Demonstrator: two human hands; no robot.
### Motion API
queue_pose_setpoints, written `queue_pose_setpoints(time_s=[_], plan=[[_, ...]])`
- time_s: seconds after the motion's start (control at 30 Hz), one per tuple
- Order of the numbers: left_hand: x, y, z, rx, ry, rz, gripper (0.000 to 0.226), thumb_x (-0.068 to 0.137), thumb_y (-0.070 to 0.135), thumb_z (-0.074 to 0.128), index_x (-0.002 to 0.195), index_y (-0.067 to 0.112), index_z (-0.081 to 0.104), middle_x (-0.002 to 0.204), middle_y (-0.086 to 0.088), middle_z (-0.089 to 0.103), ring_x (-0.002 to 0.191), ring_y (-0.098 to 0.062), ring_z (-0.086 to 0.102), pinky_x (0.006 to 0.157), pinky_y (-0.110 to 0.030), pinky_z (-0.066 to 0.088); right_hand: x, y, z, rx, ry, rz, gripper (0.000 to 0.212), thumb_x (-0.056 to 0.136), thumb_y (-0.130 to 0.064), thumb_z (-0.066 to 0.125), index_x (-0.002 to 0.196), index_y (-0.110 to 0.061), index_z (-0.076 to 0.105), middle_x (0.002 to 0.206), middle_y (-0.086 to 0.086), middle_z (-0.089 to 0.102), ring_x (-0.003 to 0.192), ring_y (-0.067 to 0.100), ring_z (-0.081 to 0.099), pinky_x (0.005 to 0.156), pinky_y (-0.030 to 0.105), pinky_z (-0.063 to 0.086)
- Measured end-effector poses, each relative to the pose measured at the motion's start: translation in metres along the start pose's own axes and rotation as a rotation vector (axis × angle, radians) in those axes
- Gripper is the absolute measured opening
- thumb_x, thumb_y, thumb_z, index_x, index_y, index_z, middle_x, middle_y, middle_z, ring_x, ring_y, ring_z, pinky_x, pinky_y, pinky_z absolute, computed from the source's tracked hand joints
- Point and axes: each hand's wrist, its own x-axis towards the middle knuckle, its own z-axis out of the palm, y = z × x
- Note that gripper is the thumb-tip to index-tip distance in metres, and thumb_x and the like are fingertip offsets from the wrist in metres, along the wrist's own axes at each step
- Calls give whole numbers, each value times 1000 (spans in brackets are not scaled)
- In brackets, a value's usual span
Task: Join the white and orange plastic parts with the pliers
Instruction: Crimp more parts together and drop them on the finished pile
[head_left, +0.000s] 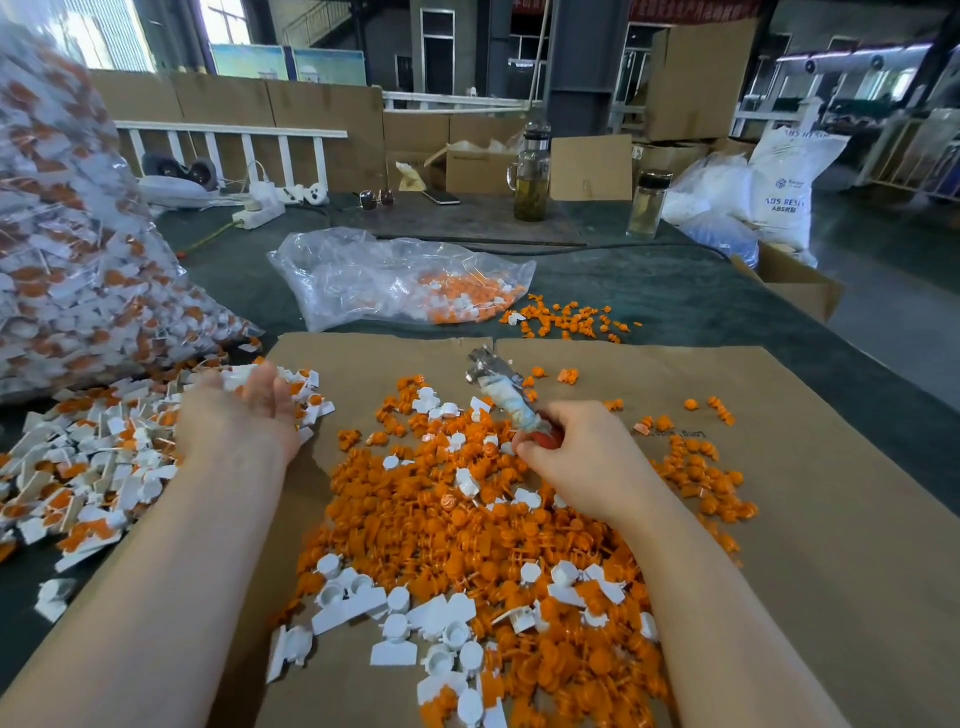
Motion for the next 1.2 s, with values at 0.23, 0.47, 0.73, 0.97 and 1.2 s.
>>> queue_pose_setpoints(time_s=[0.23, 0.47, 0.73, 0.97, 1.2], plan=[[-33, -16, 9, 1439, -703, 61, 1, 86, 17, 72, 85, 17, 71, 71, 4, 67, 60, -7, 53, 61, -25, 41, 1, -1, 8, -187, -45, -42, 7, 88, -37, 63, 91, -30, 61, 82, -10, 62, 73, 9, 59, 61, 33, 53], [-54, -27, 10, 1943, -1045, -31, 15, 69, 26, 87, 79, 33, 78, 76, 26, 71, 93, 0, 60, 80, -21, 37, 0, 1, 10, -287, -72, -50, 13, 87, -42, 61, 95, -33, 63, 75, -10, 58, 69, 10, 56, 55, 28, 45], [-64, -48, 6, 2036, -1246, 184, 22, 73, 25, 86, 91, 34, 76, 77, 14, 67, 69, 5, 60, 63, -11, 42, 4, 5, 7, -207, 61, 20, 19, 87, -45, 63, 96, -28, 60, 85, -10, 62, 76, 13, 60, 63, 31, 53], [-68, -53, 6, 2052, -1198, 346, 16, 75, 27, 84, 80, 25, 69, 87, 9, 70, 71, 5, 59, 58, -8, 40, 4, 2, 6, -91, 110, 54, 25, 82, -48, 70, 92, -28, 60, 78, -14, 56, 72, 9, 56, 54, 24, 38], [-75, -62, 4, 1825, -1062, 371, 16, 76, 17, 79, 82, 13, 64, 82, -7, 68, 67, -16, 56, 59, -30, 43, 1, -2, 3, 205, 177, 78, 19, 85, -25, 69, 103, -20, 70, 91, -4, 69, 83, 16, 67, 76, 45, 57]])
